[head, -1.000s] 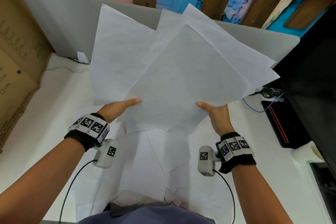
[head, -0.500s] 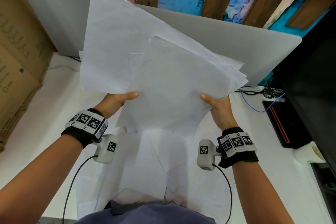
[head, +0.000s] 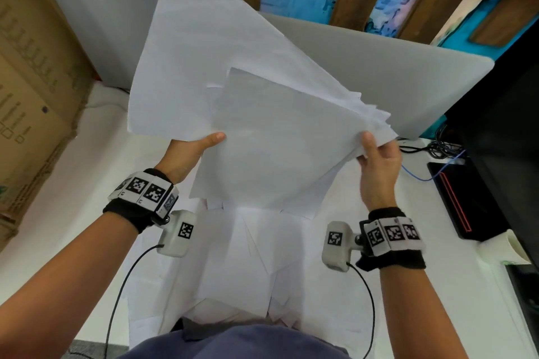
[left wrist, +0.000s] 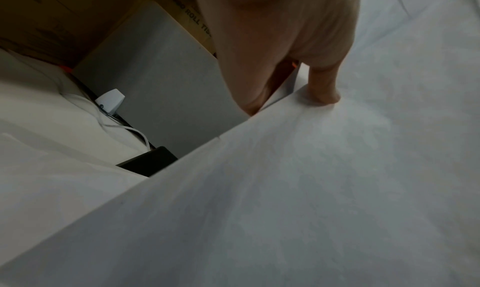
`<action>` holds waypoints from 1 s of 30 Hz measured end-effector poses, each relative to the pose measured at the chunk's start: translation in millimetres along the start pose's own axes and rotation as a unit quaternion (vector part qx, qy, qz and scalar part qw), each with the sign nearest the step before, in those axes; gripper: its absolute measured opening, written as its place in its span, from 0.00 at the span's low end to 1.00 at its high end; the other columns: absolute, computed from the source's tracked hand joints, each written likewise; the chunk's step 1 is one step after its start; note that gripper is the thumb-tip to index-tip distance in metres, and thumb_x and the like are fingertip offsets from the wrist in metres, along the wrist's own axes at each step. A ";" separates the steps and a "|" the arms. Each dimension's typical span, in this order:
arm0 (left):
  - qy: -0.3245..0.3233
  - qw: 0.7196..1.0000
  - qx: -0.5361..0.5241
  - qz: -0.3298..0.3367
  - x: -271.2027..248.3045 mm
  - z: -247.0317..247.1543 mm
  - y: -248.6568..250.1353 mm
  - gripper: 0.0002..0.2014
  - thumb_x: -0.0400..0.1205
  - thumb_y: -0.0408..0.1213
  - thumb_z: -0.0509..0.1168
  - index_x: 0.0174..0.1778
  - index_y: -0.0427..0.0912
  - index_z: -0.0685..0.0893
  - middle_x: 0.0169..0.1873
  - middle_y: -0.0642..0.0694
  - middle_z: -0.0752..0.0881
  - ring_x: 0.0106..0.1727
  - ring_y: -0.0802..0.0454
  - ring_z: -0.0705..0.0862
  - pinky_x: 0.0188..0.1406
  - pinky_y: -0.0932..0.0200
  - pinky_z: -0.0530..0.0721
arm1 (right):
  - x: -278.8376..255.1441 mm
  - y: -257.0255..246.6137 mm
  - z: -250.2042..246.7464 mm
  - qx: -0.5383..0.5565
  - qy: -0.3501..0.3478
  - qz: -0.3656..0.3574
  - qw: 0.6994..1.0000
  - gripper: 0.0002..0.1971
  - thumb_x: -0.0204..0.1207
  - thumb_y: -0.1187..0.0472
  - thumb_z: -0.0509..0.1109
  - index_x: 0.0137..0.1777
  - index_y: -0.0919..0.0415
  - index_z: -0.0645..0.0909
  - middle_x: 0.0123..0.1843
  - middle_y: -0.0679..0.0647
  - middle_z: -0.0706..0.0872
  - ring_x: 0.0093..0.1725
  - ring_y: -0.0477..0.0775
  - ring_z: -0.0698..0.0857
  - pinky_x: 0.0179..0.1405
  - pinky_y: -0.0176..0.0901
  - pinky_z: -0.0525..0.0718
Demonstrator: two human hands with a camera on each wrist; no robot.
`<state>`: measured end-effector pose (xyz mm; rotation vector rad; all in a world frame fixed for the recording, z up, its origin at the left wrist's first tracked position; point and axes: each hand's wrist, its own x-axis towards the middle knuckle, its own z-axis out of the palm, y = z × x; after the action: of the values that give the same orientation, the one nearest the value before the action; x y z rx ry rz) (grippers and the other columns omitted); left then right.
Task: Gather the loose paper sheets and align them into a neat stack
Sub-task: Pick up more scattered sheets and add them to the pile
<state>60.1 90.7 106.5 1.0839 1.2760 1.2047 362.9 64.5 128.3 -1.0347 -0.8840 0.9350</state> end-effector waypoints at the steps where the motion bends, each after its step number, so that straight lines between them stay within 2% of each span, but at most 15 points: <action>1: -0.002 1.000 0.002 -0.001 0.4 -0.9 0.2 0.07 0.75 0.35 0.72 0.45 0.51 0.83 0.47 0.51 0.86 0.55 0.48 0.84 0.64 0.48 0.78 | 4.3 -7.7 -2.0 -0.015 0.012 -0.029 0.999 0.12 0.64 0.51 0.77 0.46 0.49 0.84 0.41 0.38 0.88 0.45 0.41 0.84 0.51 0.45 0.82; 3: -0.014 1.000 -0.006 -0.001 1.2 -1.0 -0.3 0.11 0.70 0.42 0.75 0.47 0.51 0.84 0.50 0.49 0.87 0.59 0.45 0.84 0.67 0.45 0.77 | 9.5 -16.5 -6.3 -0.060 0.024 -0.080 0.995 0.02 0.66 0.51 0.73 0.38 0.44 0.86 0.36 0.37 0.86 0.41 0.41 0.81 0.49 0.47 0.79; 4: -0.021 1.000 -0.013 -0.002 0.3 0.0 0.2 0.14 0.67 0.45 0.75 0.48 0.51 0.85 0.51 0.48 0.87 0.60 0.44 0.84 0.67 0.43 0.77 | 10.1 -16.8 -9.1 -0.080 0.028 -0.094 0.992 0.03 0.67 0.51 0.72 0.36 0.42 0.87 0.35 0.37 0.85 0.40 0.40 0.80 0.49 0.46 0.78; 7: -0.034 0.999 -0.033 0.017 -0.7 5.4 1.1 0.20 0.64 0.49 0.75 0.51 0.50 0.84 0.52 0.49 0.87 0.60 0.45 0.84 0.65 0.46 0.78 | 6.9 -8.8 -18.5 -0.099 0.032 -0.091 0.990 0.09 0.74 0.57 0.68 0.39 0.41 0.87 0.38 0.37 0.87 0.43 0.39 0.82 0.48 0.39 0.83; 9: -0.038 0.998 -0.031 0.039 1.4 9.3 0.3 0.18 0.68 0.46 0.74 0.52 0.50 0.82 0.50 0.54 0.88 0.58 0.52 0.85 0.62 0.53 0.80 | 1.5 3.8 -25.2 -0.134 0.044 -0.087 0.986 0.13 0.78 0.62 0.64 0.45 0.42 0.86 0.42 0.36 0.88 0.45 0.37 0.83 0.46 0.34 0.83; 12: -0.034 0.998 -0.025 0.054 3.0 12.8 1.7 0.09 0.73 0.38 0.71 0.49 0.46 0.83 0.41 0.59 0.90 0.49 0.59 0.87 0.56 0.59 0.82 | -10.7 32.6 -33.2 -0.200 0.073 -0.051 0.976 0.10 0.79 0.69 0.65 0.54 0.58 0.83 0.41 0.38 0.86 0.41 0.34 0.82 0.41 0.27 0.79; 14: -0.030 0.998 -0.029 0.048 3.9 13.8 2.1 0.08 0.73 0.39 0.73 0.46 0.44 0.85 0.39 0.56 0.90 0.47 0.56 0.88 0.54 0.57 0.84 | -19.1 51.3 -35.7 -0.302 0.005 0.025 0.953 0.10 0.76 0.72 0.68 0.56 0.65 0.83 0.40 0.45 0.86 0.43 0.47 0.81 0.38 0.20 0.75; 15: -0.034 0.998 -0.031 0.048 4.5 14.2 1.7 0.06 0.75 0.37 0.71 0.47 0.43 0.85 0.39 0.56 0.91 0.47 0.56 0.89 0.52 0.58 0.84 | -22.4 58.9 -37.6 -0.371 -0.068 0.088 0.922 0.12 0.75 0.71 0.70 0.57 0.66 0.82 0.45 0.50 0.85 0.48 0.51 0.81 0.39 0.19 0.73; 17: -0.038 0.997 -0.032 0.054 4.8 15.7 2.7 0.07 0.79 0.31 0.65 0.51 0.44 0.83 0.41 0.57 0.91 0.49 0.58 0.88 0.49 0.64 0.84 | -23.5 66.4 -39.7 -0.440 -0.197 0.191 0.855 0.27 0.71 0.65 0.76 0.69 0.65 0.73 0.64 0.57 0.79 0.65 0.55 0.76 0.57 0.27 0.73; 18: -0.037 0.997 -0.034 0.053 4.7 16.3 3.5 0.08 0.80 0.29 0.63 0.52 0.44 0.83 0.42 0.57 0.91 0.49 0.58 0.88 0.48 0.65 0.84 | -21.1 63.7 -38.1 -0.421 -0.221 0.212 0.854 0.39 0.67 0.61 0.79 0.76 0.63 0.66 0.73 0.55 0.72 0.73 0.54 0.70 0.69 0.35 0.69; 20: -0.037 0.997 -0.037 0.054 4.1 16.4 5.1 0.09 0.81 0.28 0.63 0.52 0.44 0.82 0.41 0.58 0.91 0.48 0.59 0.88 0.47 0.67 0.84 | -14.0 49.3 -27.2 -0.330 -0.207 0.190 0.901 0.49 0.63 0.57 0.82 0.80 0.57 0.57 0.77 0.49 0.68 0.76 0.49 0.66 0.75 0.44 0.66; 23: -0.047 0.996 -0.054 0.056 1.4 19.3 8.0 0.08 0.79 0.30 0.66 0.53 0.42 0.82 0.41 0.57 0.91 0.48 0.59 0.88 0.46 0.67 0.84 | -0.1 23.7 -3.2 -0.195 -0.157 0.118 0.961 0.41 0.60 0.59 0.79 0.74 0.60 0.67 0.67 0.50 0.80 0.65 0.44 0.80 0.64 0.34 0.78; 25: -0.040 0.994 -0.077 0.063 -1.5 22.3 10.9 0.12 0.73 0.35 0.68 0.53 0.42 0.82 0.41 0.57 0.91 0.48 0.58 0.88 0.47 0.66 0.84 | 4.9 14.5 13.2 -0.155 -0.165 0.116 0.967 0.35 0.61 0.60 0.77 0.69 0.63 0.73 0.61 0.53 0.85 0.60 0.46 0.84 0.58 0.35 0.82; 28: -0.022 0.992 -0.085 0.089 -3.1 27.1 18.1 0.19 0.68 0.40 0.73 0.55 0.47 0.81 0.44 0.58 0.90 0.51 0.60 0.87 0.47 0.68 0.83 | 0.1 20.9 26.8 -0.151 -0.141 0.135 0.969 0.24 0.63 0.70 0.79 0.58 0.56 0.79 0.53 0.50 0.87 0.53 0.46 0.87 0.52 0.36 0.83; 30: -0.007 0.992 -0.066 0.103 -2.1 30.2 23.8 0.19 0.69 0.36 0.75 0.55 0.49 0.80 0.45 0.60 0.90 0.51 0.61 0.87 0.46 0.68 0.83 | -5.7 27.6 31.2 -0.158 -0.099 0.143 0.972 0.20 0.65 0.72 0.78 0.54 0.56 0.80 0.49 0.48 0.87 0.52 0.50 0.87 0.54 0.42 0.83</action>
<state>89.5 92.9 131.2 1.1454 1.0764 1.4124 326.8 74.8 109.4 -1.3863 -1.0927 1.1775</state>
